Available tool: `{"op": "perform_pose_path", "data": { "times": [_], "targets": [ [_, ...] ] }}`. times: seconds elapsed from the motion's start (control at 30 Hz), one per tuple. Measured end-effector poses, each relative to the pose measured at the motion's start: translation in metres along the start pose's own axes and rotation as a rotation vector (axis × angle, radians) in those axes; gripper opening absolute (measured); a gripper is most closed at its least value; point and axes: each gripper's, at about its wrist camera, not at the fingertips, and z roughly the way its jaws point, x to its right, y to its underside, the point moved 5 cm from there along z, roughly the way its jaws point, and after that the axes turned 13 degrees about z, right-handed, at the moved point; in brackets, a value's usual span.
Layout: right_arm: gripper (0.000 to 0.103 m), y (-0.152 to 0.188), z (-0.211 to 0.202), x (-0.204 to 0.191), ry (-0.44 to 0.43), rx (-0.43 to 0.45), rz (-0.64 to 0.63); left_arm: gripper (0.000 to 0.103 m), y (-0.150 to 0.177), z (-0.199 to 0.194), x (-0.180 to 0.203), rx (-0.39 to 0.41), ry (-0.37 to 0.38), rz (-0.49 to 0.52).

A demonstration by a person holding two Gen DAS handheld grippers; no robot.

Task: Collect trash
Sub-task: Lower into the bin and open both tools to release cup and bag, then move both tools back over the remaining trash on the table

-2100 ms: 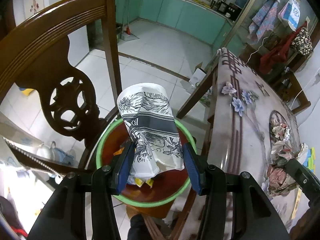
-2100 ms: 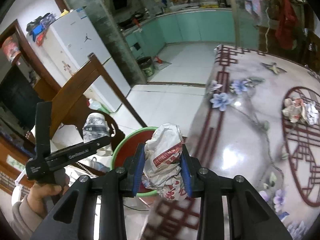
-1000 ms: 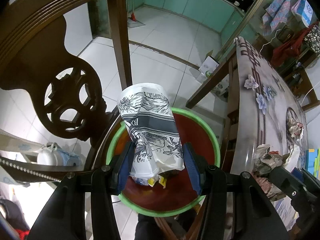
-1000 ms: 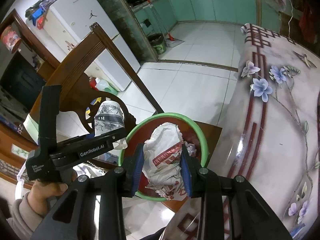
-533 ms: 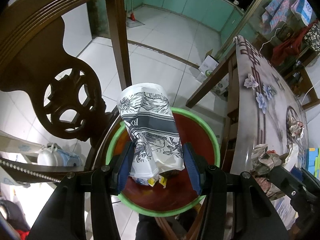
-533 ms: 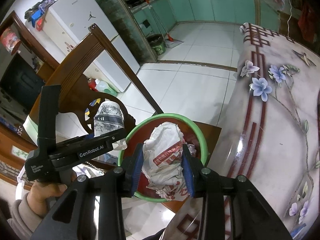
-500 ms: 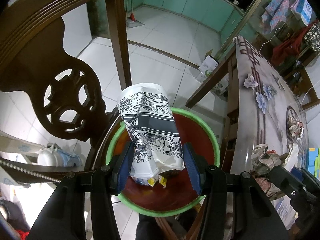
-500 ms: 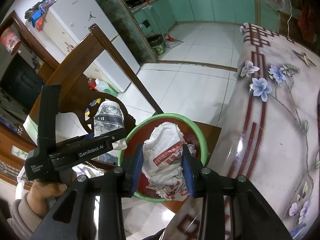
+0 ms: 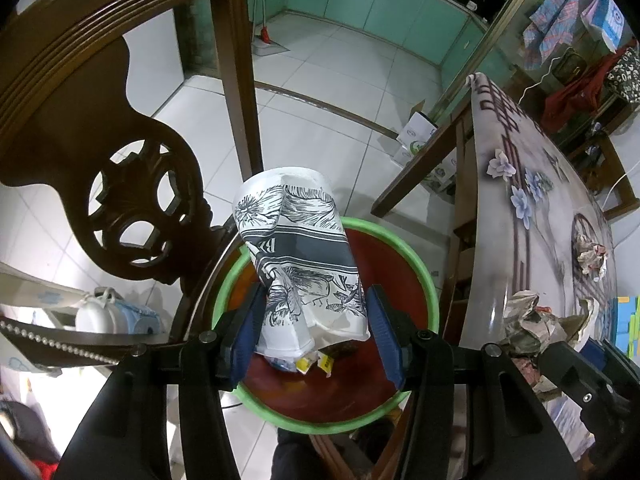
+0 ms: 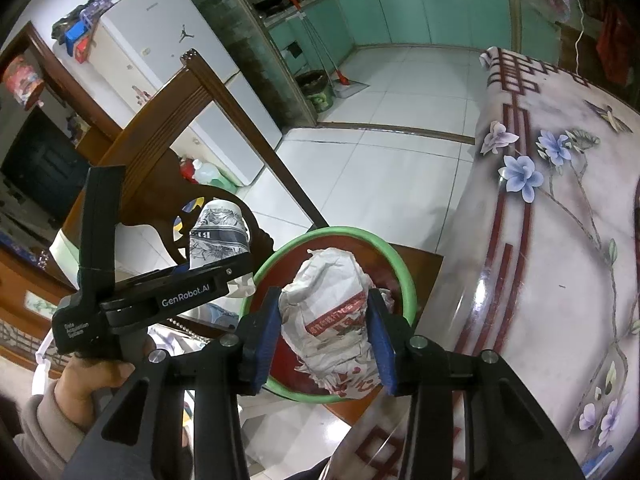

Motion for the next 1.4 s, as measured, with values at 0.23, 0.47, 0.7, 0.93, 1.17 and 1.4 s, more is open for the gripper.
{"op": "perform_pose_path", "data": {
  "times": [0.23,0.47,0.7,0.93,1.17,1.4],
  "targets": [
    [0.050,0.000,-0.007,0.000,-0.006,0.026,-0.006,0.060,-0.002,-0.005,-0.001,0.013,-0.008,-0.004],
    [0.050,0.000,-0.020,0.004,0.002,0.046,-0.008,0.066,-0.006,-0.014,0.001,0.034,-0.010,0.002],
    [0.050,0.007,-0.041,0.023,0.028,0.077,0.012,0.075,-0.006,-0.023,0.011,0.051,-0.015,0.017],
    [0.050,0.015,-0.062,0.048,0.048,0.104,0.060,0.082,0.000,-0.026,0.019,0.046,-0.033,0.028],
    [0.050,0.022,-0.076,0.066,0.065,0.122,0.074,0.092,0.006,-0.031,0.027,0.047,-0.064,0.042],
    [0.050,0.022,-0.113,0.113,0.141,0.181,0.101,0.092,0.007,-0.043,0.056,0.069,-0.061,0.096]
  ]
}}
